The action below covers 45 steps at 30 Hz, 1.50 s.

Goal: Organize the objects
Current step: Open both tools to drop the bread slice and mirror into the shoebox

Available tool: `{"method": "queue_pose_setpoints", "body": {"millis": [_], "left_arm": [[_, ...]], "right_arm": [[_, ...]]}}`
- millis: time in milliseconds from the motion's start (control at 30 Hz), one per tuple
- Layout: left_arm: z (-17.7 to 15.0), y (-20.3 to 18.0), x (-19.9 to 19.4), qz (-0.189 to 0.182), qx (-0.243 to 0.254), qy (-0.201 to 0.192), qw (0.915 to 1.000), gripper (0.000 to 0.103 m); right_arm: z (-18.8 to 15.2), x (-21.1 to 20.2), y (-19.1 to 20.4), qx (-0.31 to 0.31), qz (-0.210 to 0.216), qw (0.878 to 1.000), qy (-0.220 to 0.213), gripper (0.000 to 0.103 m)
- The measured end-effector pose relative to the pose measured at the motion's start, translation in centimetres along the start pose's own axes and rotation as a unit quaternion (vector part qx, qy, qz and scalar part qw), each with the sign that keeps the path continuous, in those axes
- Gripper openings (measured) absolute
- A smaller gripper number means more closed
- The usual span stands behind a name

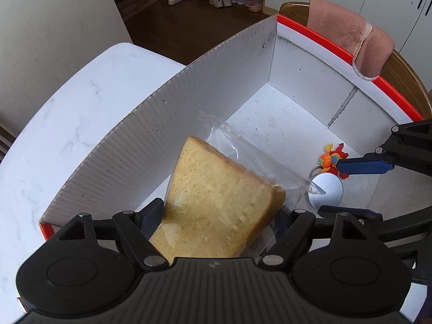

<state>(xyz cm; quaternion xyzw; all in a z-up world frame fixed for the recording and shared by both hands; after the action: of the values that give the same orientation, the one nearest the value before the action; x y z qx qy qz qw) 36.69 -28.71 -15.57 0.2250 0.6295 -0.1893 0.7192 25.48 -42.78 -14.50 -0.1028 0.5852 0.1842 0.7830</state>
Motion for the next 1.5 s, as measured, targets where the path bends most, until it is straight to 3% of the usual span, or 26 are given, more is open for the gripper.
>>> {"method": "queue_pose_setpoints", "body": {"millis": [167, 300, 567, 867, 1133, 1500], "left_arm": [[-0.4, -0.2, 0.0, -0.010, 0.007, 0.002, 0.9999, 0.080], [-0.8, -0.2, -0.4, -0.007, 0.008, -0.002, 0.9999, 0.080], [-1.7, -0.1, -1.7, -0.036, 0.000, -0.020, 0.9992, 0.087], [-3.5, 0.2, -5.2, -0.056, -0.007, -0.075, 0.9956, 0.087], [-6.4, 1.0, -8.8, -0.073, -0.009, -0.112, 0.9910, 0.087], [-12.5, 3.1, -12.7, -0.065, 0.008, -0.162, 0.9845, 0.087]], "right_arm": [[-0.2, -0.3, -0.2, 0.007, 0.003, 1.000, -0.003, 0.053], [-0.5, -1.0, -0.5, 0.014, 0.011, 1.000, -0.011, 0.054], [-1.0, -2.5, -0.6, 0.022, 0.011, 0.999, -0.025, 0.058], [-1.5, -5.3, 0.0, 0.030, 0.011, 0.998, -0.047, 0.059], [-2.1, -8.1, 2.0, 0.035, 0.012, 0.997, -0.068, 0.060], [-2.4, -11.0, 7.4, 0.038, 0.011, 0.995, -0.091, 0.061]]}}
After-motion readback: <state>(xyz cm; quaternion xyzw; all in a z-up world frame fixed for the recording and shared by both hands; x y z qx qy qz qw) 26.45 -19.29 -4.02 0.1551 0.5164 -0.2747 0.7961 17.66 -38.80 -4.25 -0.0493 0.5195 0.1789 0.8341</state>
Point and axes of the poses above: each gripper's, at about its wrist camera, not at the fingertips, and x roughly the way its jaws point, y to its left, z to its top, the point moved 5 cm from there along x, roughly the way its jaws point, and after that the axes turned 15 degrees about y, right-handed, at the moved point
